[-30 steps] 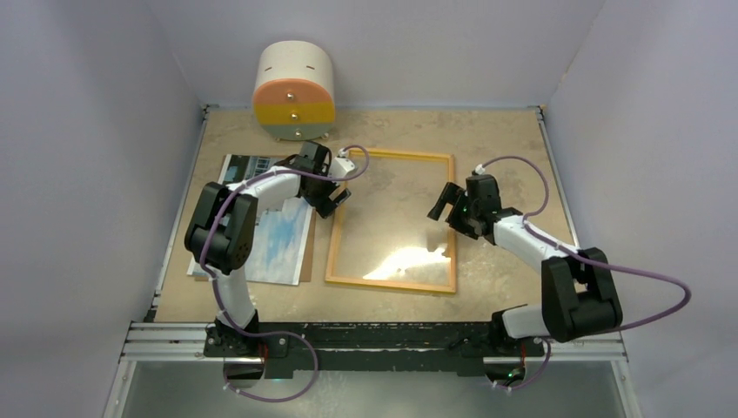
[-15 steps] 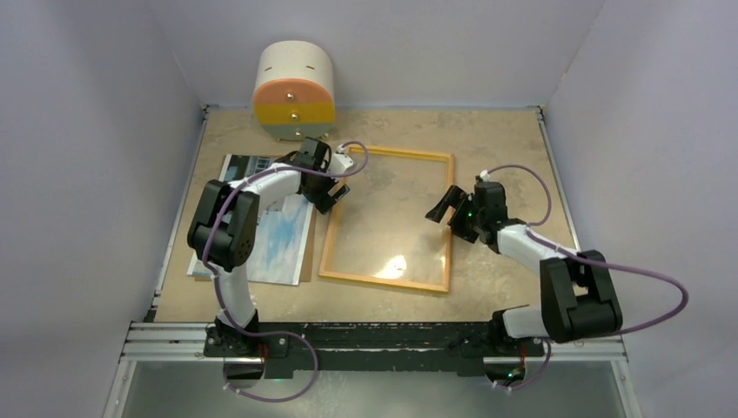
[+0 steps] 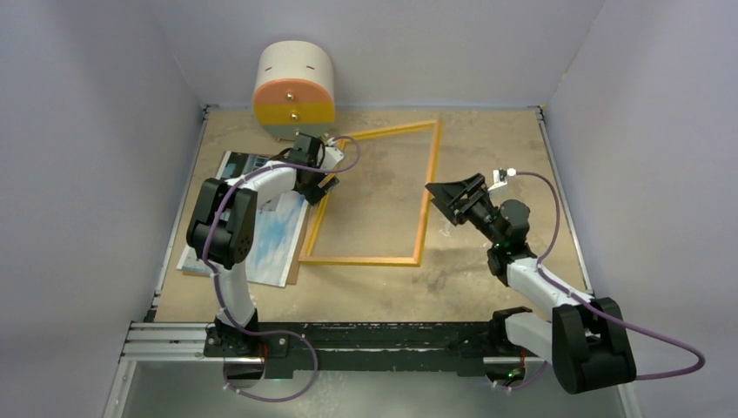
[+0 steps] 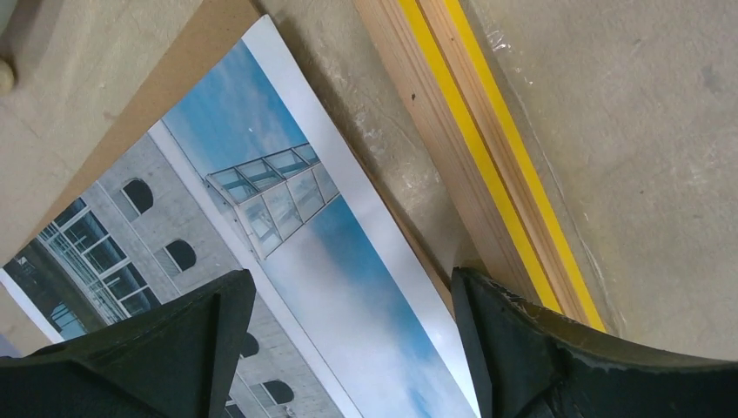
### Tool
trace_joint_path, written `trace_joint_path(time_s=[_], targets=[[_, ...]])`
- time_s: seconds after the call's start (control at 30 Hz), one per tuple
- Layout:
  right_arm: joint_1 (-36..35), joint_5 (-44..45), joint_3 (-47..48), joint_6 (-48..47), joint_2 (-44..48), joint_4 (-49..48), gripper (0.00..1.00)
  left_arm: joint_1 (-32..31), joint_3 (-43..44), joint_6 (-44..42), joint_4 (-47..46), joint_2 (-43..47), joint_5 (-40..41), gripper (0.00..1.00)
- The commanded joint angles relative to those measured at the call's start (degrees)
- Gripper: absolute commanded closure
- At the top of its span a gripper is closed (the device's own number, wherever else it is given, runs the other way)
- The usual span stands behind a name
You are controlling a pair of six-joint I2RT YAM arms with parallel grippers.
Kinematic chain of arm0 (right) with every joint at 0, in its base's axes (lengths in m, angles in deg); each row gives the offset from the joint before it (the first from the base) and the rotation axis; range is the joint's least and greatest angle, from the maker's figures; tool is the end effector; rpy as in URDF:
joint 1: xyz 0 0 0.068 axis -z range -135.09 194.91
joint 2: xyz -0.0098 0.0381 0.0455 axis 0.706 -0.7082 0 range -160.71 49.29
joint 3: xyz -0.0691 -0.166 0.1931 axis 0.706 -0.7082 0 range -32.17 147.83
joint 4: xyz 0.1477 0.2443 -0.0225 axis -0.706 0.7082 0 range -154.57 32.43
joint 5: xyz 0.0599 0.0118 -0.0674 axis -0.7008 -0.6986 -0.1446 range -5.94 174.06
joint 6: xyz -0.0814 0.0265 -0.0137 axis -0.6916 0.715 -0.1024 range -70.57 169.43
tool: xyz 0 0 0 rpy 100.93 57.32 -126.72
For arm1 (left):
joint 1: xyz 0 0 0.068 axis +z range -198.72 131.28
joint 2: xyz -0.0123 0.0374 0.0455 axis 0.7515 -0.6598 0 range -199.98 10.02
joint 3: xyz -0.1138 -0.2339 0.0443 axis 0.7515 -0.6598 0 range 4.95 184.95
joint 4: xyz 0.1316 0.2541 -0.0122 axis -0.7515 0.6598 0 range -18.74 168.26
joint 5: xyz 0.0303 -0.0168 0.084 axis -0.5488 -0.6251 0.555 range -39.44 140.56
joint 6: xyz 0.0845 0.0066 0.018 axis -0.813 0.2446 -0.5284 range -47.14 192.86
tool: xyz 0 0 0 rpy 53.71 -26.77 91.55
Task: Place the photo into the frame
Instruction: Pick up the photo frame from the center of the board.
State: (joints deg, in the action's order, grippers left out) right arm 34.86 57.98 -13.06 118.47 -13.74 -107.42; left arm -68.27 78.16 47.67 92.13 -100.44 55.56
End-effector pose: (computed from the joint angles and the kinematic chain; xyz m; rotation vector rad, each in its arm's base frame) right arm 0.2742 0.0828 0.1928 0.5122 1.7089 1.3979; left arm 0.4176 -0.1412 0.1080 0.9545 2.4038 0.1491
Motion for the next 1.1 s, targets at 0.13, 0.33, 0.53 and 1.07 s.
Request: trace_joint_path(time_s=[0.13,0.33,0.53,1.07], targets=[[-4.2,-14.7,2.6,13.9,-3.7,-25.4,0.05,-5.0,-3.4,3.9,2.6,-2.4,-19.0,0.10],[-5.2,-13.3,4.5,14.6,-7.3,-27.3,0.05,-5.0,-3.6,4.3,2.6,-1.3,-19.4,0.11],[-5.7,-10.9,5.6,14.8,-9.1,-28.9,0.05,-4.9,-4.2,4.7,3.2,-0.7,-20.5,0.11],[-10.4,-10.5,14.4,20.3,-23.0,-45.6,0.02,-4.6,-5.2,5.7,3.6,0.3,-22.2,0.11]])
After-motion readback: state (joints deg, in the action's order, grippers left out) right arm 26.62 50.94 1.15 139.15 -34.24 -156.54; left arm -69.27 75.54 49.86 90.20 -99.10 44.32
